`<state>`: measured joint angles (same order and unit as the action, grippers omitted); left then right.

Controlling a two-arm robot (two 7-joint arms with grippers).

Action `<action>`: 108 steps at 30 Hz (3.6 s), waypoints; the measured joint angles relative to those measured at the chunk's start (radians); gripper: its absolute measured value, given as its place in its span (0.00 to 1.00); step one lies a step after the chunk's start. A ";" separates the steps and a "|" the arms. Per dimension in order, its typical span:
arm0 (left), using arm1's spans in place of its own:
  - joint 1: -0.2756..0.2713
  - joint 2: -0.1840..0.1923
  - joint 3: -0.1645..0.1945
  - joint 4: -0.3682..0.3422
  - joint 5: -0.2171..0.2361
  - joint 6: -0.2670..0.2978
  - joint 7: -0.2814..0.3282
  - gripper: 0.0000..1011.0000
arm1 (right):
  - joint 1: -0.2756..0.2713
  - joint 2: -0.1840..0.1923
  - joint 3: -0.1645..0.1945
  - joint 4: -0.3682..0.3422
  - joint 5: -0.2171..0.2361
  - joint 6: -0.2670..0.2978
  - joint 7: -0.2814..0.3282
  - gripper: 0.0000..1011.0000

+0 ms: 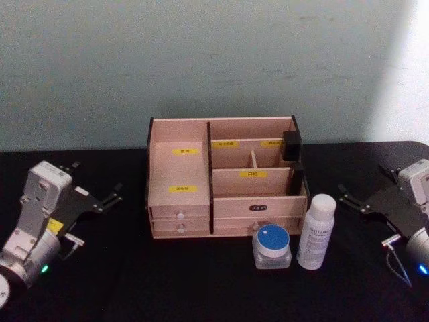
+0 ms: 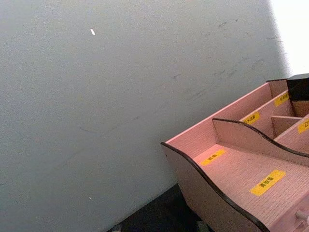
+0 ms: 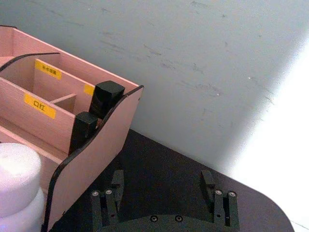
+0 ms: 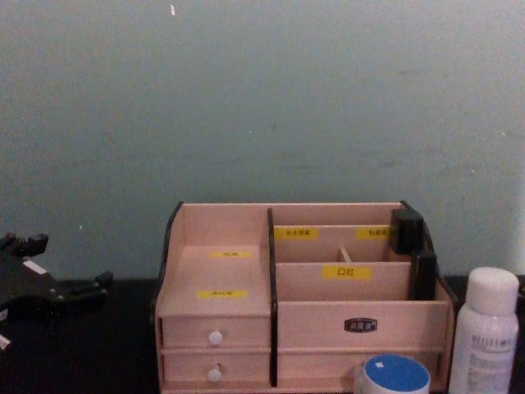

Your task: Pick up the facial cleanser and watermelon frost from the table and place them into the tiered storage box.

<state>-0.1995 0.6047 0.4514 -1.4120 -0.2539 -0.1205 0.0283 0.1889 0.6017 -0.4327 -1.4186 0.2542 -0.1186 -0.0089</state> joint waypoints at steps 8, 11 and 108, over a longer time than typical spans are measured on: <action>0.000 0.000 0.000 0.000 0.000 0.000 0.000 0.99 | -0.049 0.026 0.035 -0.053 0.028 0.028 0.044 0.99; 0.000 0.000 0.000 0.000 0.000 0.000 0.000 0.99 | -0.078 0.049 0.051 -0.087 0.046 0.051 0.070 0.99; 0.000 0.000 0.000 0.000 0.000 0.000 0.000 0.99 | -0.096 0.024 0.110 -0.189 0.159 0.294 0.453 0.65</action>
<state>-0.1995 0.6047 0.4514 -1.4120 -0.2539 -0.1206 0.0282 0.0930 0.6260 -0.3224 -1.6076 0.4136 0.1756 0.4437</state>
